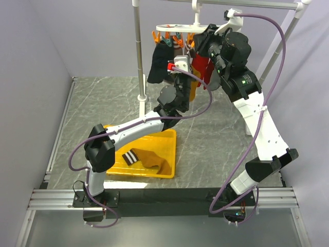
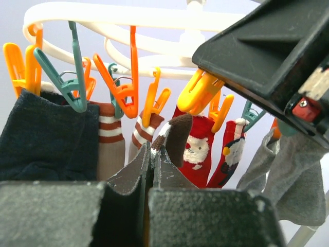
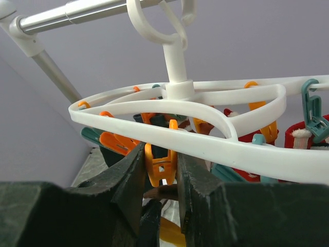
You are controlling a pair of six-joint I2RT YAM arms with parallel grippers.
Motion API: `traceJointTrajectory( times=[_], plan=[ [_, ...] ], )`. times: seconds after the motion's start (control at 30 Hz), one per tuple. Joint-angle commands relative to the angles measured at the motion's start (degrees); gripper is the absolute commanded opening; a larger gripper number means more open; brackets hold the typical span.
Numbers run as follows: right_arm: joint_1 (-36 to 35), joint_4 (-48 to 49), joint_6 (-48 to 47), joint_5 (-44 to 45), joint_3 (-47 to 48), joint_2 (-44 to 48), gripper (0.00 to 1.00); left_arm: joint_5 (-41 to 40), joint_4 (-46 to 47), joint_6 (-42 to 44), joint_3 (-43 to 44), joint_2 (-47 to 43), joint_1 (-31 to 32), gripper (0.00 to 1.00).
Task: Clip the socks to the hanger
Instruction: Clamp the sock onto the hanger.
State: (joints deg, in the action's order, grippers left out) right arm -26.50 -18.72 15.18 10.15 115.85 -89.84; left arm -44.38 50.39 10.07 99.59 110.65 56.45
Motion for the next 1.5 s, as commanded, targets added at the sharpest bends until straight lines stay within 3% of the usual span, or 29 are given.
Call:
traceJointTrajectory(
  times=[0.0,1.03,1.33,1.47],
  plan=[
    [-0.22,0.53,0.38,0.84,0.95,2.3,0.0,-0.71,3.75,1.01,2.8,0.0,0.16,0.01],
    [-0.04,-7.56,9.42,1.89,7.55,-0.86,0.0,0.78,9.2,2.06,2.01,0.53,0.07,0.01],
    [0.4,-5.71,9.08,3.12,5.61,0.28,0.0,-4.14,7.89,-0.57,1.74,-0.26,-0.02,0.01],
    [1.8,-6.33,10.04,3.29,5.61,0.28,0.0,-2.64,3.58,-6.44,1.57,-2.71,0.07,0.01]
  ],
)
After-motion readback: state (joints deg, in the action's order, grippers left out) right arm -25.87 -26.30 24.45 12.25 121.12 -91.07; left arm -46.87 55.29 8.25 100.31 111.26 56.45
